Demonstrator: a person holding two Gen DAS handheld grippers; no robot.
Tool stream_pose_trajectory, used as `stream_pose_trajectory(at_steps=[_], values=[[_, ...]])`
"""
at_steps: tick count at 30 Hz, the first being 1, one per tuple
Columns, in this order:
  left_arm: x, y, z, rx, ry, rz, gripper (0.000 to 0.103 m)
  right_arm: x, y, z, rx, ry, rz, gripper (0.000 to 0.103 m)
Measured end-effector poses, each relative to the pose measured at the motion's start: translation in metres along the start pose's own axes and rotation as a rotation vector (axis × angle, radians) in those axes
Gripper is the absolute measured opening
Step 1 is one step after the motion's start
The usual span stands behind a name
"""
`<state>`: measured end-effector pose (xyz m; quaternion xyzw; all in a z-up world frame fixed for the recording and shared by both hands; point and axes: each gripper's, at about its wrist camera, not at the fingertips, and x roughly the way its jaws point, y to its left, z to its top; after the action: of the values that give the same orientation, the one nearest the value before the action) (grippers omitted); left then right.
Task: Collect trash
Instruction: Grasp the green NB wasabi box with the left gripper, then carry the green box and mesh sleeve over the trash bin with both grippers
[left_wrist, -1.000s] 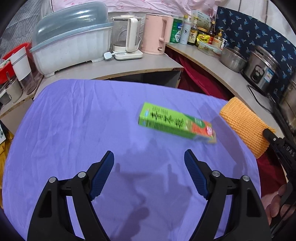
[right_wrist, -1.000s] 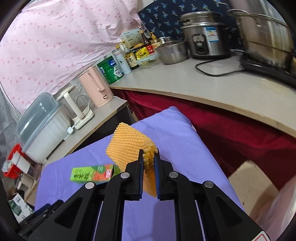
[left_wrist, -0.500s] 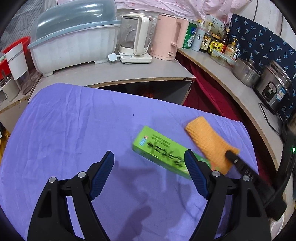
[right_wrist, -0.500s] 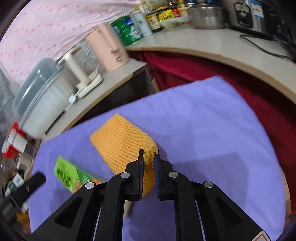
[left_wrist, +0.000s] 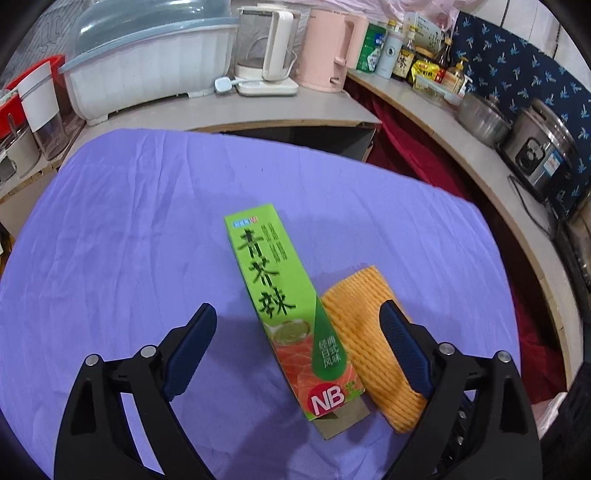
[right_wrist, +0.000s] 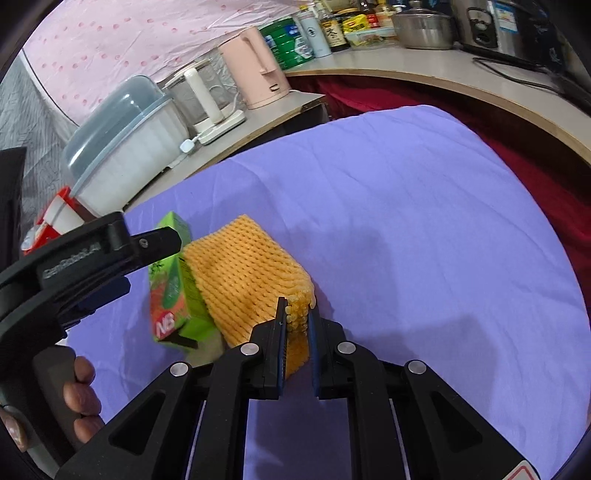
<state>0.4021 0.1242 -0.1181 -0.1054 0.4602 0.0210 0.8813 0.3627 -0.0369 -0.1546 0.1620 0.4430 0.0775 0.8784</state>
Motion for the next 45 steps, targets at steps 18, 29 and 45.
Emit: stream_pose_trajectory(at_steps=[18,29,45], values=[[-0.002,-0.023,-0.042,0.088,0.076,0.008,0.050,-0.071,-0.051,-0.034,0.176,-0.079,-0.076,0.010],[-0.063,-0.044,-0.078,0.154,0.067,-0.055,0.037,-0.139,-0.063,-0.054,0.218,-0.147,-0.104,0.010],[-0.152,-0.115,-0.138,0.294,0.009,-0.164,0.037,-0.251,-0.112,-0.092,0.306,-0.290,-0.165,0.010]])
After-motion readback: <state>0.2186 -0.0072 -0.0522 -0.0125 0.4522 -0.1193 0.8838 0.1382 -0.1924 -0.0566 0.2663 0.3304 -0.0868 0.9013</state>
